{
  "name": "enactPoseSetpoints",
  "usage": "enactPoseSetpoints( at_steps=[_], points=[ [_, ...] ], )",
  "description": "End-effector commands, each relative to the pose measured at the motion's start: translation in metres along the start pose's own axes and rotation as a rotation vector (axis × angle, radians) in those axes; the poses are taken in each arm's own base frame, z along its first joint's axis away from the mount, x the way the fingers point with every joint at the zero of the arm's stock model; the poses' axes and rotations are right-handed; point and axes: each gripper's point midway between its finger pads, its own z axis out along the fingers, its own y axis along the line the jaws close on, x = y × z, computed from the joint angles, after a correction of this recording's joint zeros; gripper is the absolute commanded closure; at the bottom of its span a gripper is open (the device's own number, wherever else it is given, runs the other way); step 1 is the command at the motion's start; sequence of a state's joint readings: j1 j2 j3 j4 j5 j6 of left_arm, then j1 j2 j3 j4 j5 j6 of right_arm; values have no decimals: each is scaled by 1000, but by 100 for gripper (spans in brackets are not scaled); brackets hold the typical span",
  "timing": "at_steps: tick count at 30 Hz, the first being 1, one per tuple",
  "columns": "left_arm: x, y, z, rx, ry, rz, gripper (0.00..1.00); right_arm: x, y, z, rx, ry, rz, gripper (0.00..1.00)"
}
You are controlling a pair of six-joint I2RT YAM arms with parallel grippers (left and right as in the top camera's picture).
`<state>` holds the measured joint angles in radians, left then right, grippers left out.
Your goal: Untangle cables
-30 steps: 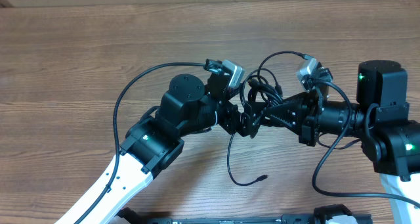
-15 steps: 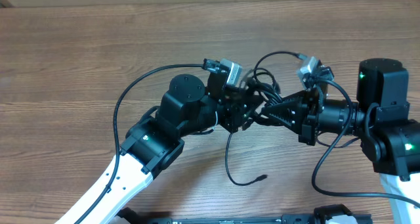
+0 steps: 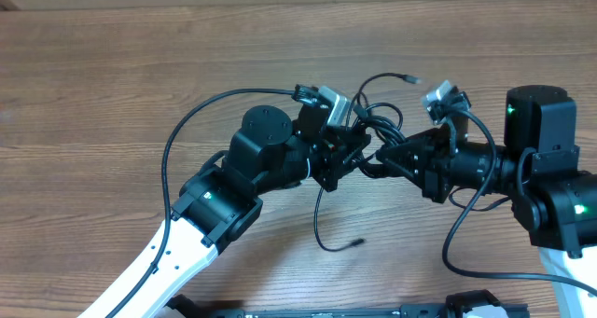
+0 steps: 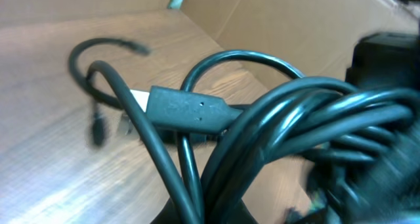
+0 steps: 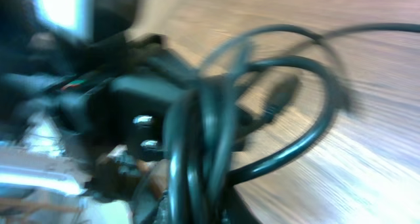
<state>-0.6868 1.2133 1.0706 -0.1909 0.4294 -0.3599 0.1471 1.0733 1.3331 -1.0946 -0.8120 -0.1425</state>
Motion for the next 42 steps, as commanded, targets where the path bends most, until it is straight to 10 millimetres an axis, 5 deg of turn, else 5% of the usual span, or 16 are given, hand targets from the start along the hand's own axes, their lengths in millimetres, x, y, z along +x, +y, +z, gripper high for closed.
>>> enactPoseSetpoints(
  at_steps=[1, 6, 12, 17, 25, 29, 36, 42],
  points=[
    [-1, -10, -2, 38, 5, 270, 96, -4, -37, -9, 235, -25, 111, 75],
    [0, -6, -2, 16, 6, 447, 96, -4, -47, -12, 298, -30, 150, 32],
    [-10, 21, -4, -153, -9, 537, 96, -2, -46, -13, 298, -21, 157, 21],
    [-10, 35, -7, -236, 19, 651, 96, 4, -38, -20, 298, -13, 163, 20],
    [-14, 23, -5, -180, -4, 759, 96, 6, -11, -44, 297, -83, 107, 20],
    [-24, 18, -5, -167, -60, 636, 96, 7, -3, -51, 297, -103, 89, 29],
    [-42, 6, -6, -97, -168, 169, 96, 19, -4, -49, 298, -56, 68, 39],
    [-34, -22, -5, 73, -126, 132, 96, 20, -4, -49, 300, -47, 38, 42]
  ],
)
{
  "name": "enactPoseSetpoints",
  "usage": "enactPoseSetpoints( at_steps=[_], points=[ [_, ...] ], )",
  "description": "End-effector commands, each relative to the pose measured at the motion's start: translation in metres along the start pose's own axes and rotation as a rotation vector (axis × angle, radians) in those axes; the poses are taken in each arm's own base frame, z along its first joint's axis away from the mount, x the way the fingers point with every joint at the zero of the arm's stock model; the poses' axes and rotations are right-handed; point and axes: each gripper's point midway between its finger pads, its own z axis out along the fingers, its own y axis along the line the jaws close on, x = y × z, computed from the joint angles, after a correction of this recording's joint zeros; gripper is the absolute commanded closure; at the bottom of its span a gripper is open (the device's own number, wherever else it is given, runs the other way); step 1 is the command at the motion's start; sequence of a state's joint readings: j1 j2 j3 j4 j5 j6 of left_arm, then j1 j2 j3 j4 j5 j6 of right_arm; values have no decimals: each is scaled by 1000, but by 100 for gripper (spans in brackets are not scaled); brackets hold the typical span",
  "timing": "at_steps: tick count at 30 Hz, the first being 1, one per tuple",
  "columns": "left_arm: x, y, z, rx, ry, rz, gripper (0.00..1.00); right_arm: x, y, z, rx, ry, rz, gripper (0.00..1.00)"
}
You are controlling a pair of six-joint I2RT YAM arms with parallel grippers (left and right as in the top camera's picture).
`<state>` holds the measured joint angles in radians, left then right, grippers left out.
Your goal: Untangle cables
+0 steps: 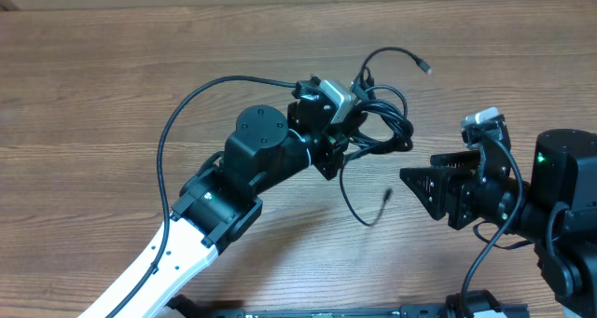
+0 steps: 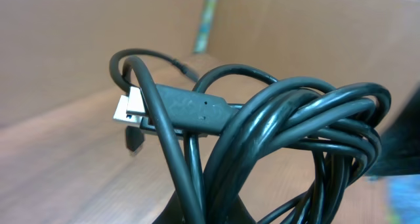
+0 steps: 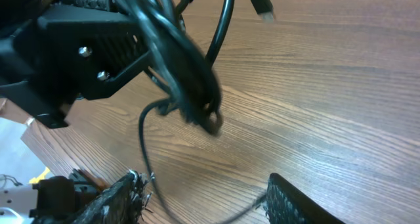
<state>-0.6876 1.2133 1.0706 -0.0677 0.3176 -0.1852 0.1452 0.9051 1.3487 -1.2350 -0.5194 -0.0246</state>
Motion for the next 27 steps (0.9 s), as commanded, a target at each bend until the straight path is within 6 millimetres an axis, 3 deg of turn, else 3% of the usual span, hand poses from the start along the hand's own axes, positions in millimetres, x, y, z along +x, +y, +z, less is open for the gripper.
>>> enactPoseSetpoints(
  at_steps=[1, 16, 21, 23, 26, 27],
  points=[
    [-6, -33, -5, 170, 9, -96, 96, -6, 3, -6, 4, -26, -51, 42],
    [9, -33, -5, 175, 75, -166, 96, -13, 3, -6, 4, -53, -92, 54],
    [9, -33, -5, 173, 79, -202, 96, -13, 5, -6, -8, -52, -92, 70],
    [9, -33, -5, 172, 80, -219, 96, -12, 10, -6, -34, -52, -94, 84],
    [10, -33, -5, 172, 81, -223, 96, -12, 14, -6, -57, -51, -94, 96],
    [10, -33, -5, 172, 81, -226, 96, -12, 15, -6, -63, -51, -94, 96]
  ],
)
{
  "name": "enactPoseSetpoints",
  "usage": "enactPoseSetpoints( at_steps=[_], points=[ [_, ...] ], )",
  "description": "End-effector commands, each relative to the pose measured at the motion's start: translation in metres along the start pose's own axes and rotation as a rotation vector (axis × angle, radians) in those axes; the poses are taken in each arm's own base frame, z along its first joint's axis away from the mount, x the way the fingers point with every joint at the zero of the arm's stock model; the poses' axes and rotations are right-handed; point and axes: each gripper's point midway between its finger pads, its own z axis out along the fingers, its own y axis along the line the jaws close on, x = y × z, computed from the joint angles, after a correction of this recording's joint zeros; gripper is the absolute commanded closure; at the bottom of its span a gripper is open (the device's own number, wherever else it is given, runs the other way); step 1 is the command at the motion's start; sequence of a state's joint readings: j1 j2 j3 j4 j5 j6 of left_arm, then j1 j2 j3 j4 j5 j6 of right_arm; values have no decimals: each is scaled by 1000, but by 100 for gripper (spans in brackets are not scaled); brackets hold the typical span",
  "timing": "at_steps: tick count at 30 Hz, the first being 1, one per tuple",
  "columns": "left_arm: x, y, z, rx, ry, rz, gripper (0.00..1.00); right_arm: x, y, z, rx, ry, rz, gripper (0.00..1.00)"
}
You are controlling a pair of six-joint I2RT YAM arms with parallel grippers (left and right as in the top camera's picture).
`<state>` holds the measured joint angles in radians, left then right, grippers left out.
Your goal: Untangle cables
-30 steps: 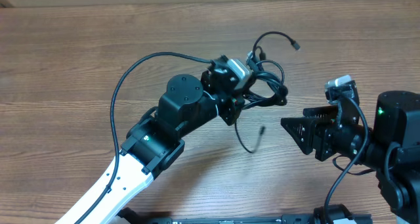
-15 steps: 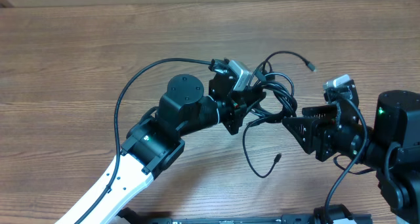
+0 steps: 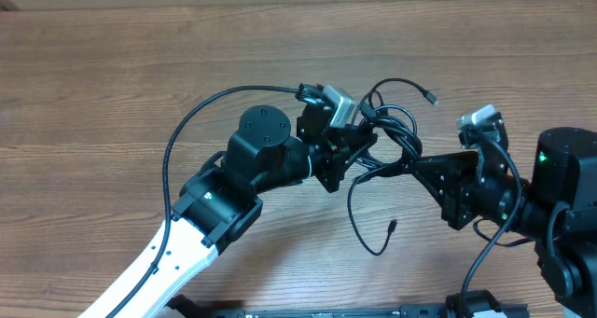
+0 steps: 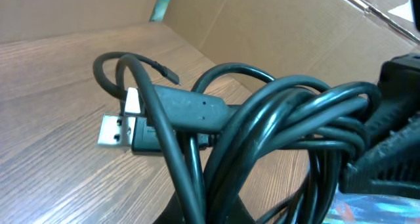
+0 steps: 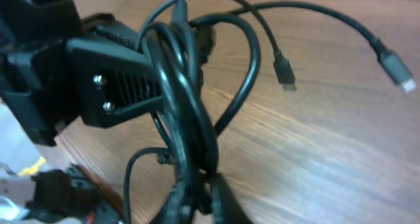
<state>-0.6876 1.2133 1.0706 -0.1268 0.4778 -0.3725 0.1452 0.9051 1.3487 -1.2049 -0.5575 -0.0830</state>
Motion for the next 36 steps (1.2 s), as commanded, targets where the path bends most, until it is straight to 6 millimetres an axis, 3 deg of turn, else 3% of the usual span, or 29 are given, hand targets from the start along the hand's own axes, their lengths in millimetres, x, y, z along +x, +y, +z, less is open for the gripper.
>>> enactPoseSetpoints(
  at_steps=[1, 8, 18, 32, 33, 36],
  points=[
    [-6, -11, -2, 35, -12, -23, 96, -6, 10, -6, -36, -26, -20, 96],
    [-7, -7, -2, 13, -18, -51, 96, -5, 24, -7, -122, -22, -18, 96],
    [-27, 43, -10, -248, -190, -390, 96, 3, 31, -8, -162, 9, 6, 96],
    [-32, 53, -14, -291, -249, -505, 96, 13, 29, -8, -152, 46, -15, 96],
    [-32, 52, -14, -291, -243, -482, 96, 13, 27, -7, -136, 47, -15, 94],
    [-28, 44, -10, -256, -193, -362, 96, 12, 15, -6, -68, 43, -11, 69]
  ],
)
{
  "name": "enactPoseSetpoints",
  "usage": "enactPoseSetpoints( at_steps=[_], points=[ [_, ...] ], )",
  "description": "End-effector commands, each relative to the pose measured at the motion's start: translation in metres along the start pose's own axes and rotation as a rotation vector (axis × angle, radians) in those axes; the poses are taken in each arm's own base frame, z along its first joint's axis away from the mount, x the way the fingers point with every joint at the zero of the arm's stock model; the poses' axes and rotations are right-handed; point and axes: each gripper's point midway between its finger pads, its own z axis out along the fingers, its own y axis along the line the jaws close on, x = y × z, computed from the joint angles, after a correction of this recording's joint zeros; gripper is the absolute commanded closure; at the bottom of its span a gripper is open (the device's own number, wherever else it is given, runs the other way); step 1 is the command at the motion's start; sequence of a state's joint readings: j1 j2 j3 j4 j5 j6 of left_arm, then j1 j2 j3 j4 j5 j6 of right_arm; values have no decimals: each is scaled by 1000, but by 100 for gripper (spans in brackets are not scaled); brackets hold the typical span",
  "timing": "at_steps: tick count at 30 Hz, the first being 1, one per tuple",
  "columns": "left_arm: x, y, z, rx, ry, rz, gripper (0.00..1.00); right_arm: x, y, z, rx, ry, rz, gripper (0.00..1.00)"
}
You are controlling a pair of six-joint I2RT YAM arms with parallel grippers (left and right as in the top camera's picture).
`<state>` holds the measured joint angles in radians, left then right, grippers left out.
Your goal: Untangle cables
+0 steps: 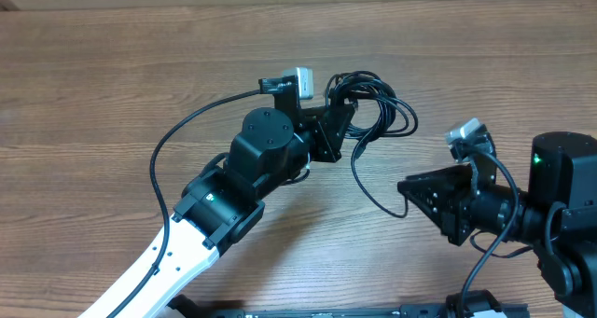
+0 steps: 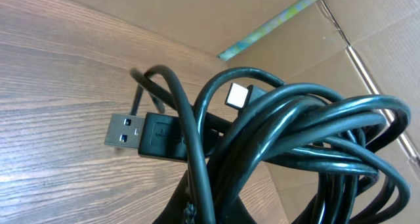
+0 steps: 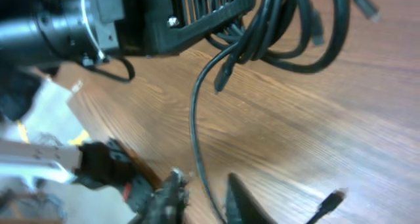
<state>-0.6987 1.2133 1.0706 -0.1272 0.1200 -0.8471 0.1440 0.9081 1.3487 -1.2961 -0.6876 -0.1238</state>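
A knot of black cables (image 1: pixel 378 108) hangs from my left gripper (image 1: pixel 328 131), which is shut on it. In the left wrist view the coils (image 2: pixel 295 138) rise out of the gripper (image 2: pixel 207 211), with a USB-A plug (image 2: pixel 141 135) sticking out to the left. One thin strand (image 1: pixel 368 187) trails from the knot down toward my right gripper (image 1: pixel 403 183). In the right wrist view that strand (image 3: pixel 195 119) runs between the right gripper's (image 3: pixel 203 184) fingers, with wood showing on both sides of it. A loose connector (image 3: pixel 328 201) lies beside them.
A brown cardboard wall (image 2: pixel 197 14) stands along the far edge of the wooden table (image 1: pixel 93 76). The left arm's own black lead (image 1: pixel 177 141) arcs out to its left. The left arm's body (image 3: pixel 85 27) fills the upper left of the right wrist view.
My right gripper was shut in among the knot's strands; now it sits back to the right and nearer me, jaws apart round one trailing strand. The left gripper holds the knot farther back.
Both grippers met at the knot in mid-table. Then the right one stood open and well clear while the left held the knot with one end dangling. It came back and shut on the strands. Now it is away again, with a single strand drawn out.
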Motion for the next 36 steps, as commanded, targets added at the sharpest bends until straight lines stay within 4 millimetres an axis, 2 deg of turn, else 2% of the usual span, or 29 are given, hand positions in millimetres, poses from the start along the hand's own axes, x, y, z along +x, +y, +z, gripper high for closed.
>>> enactPoseSetpoints(
  at_steps=[1, 2, 3, 4, 8, 12, 19, 21, 23, 25, 26, 31, 36],
  points=[
    [0, -14, -3, 60, 19, 140, 96, -7, -10, -6, 87, -30, -29, 41],
    [3, -16, -3, 74, 36, 171, 96, -8, -14, -7, 106, -32, -32, 22],
    [7, -17, -4, 85, 53, 196, 96, -10, -18, -7, 130, -38, -37, 8],
    [10, -17, -4, 93, 68, 211, 96, -11, -20, -7, 141, -43, -40, 2],
    [22, -14, -5, 97, 125, 235, 96, -19, -26, -9, 182, -72, -62, 0],
    [29, -20, -7, 136, 164, 240, 96, -26, -27, -10, 189, -95, -83, 2],
    [34, -33, -9, 208, 191, 245, 96, -27, -23, -9, 166, -100, -88, 30],
    [33, -38, -10, 233, 190, 250, 96, -26, -23, -9, 165, -97, -85, 42],
    [32, -37, -10, 229, 183, 250, 96, -26, -20, -8, 149, -96, -85, 57],
    [31, -37, -10, 223, 177, 250, 96, -26, -17, -8, 128, -97, -86, 87],
    [31, -37, -10, 223, 176, 250, 96, -26, -16, -8, 121, -96, -86, 96],
    [24, -30, -7, 176, 141, 218, 96, -20, -10, -7, 87, -75, -71, 96],
    [-1, -9, -3, 35, 17, 2, 96, -8, -10, -6, 85, -31, -36, 96]
  ],
)
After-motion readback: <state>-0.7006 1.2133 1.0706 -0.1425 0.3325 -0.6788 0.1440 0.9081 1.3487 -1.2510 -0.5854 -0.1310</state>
